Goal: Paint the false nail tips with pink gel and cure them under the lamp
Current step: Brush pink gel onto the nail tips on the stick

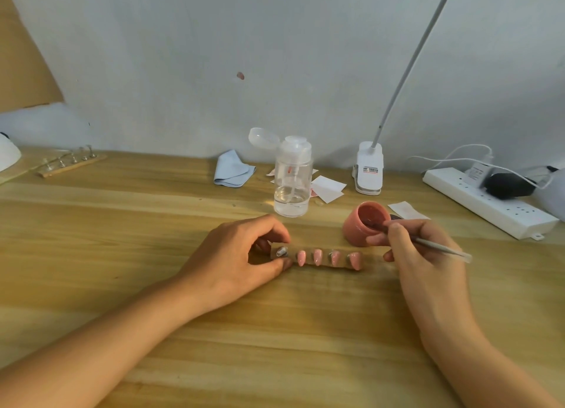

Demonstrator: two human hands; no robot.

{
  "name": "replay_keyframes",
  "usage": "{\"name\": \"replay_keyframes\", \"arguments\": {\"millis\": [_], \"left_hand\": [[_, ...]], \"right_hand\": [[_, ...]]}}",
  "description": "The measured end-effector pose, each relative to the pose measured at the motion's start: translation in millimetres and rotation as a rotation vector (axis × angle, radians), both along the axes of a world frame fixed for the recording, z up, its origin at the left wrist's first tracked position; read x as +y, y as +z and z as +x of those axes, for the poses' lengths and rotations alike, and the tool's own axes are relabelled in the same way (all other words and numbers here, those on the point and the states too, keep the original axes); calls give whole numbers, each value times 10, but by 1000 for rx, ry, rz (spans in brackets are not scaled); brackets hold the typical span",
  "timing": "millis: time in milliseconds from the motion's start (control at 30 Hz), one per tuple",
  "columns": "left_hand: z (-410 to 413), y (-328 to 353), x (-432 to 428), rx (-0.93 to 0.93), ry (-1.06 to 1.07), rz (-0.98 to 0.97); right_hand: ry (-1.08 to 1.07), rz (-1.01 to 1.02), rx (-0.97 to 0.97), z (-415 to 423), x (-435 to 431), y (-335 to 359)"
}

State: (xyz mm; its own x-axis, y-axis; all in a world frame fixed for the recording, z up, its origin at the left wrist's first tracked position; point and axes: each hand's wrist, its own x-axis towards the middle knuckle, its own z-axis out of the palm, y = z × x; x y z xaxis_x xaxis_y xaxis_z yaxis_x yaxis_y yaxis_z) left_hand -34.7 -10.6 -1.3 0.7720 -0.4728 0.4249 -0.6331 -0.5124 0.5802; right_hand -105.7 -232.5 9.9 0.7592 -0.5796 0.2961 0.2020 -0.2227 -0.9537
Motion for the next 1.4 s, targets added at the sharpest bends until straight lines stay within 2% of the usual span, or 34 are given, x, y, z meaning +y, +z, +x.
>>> {"name": "replay_keyframes", "arguments": {"millis": [333,633,867,1000,1033,1400], "left_hand": [[-14,11,-15,-27,-12,5],[15,-12,-18,-9,-13,-19],[28,-3,-15,72,-30,-51],[64,9,-2,177,-100,-94],[73,10,3,198,-110,-105],[40,39,-17,239,-98,-128]], "right_hand": [[17,-16,-21,0,6,4],[52,44,-194,-65,35,75],[160,-238,-346,-327,379,125],[201,-786,-386,-406,546,29],[207,-863,-388,-402,547,9],[125,-878,-271,-319,502,-21]]}}
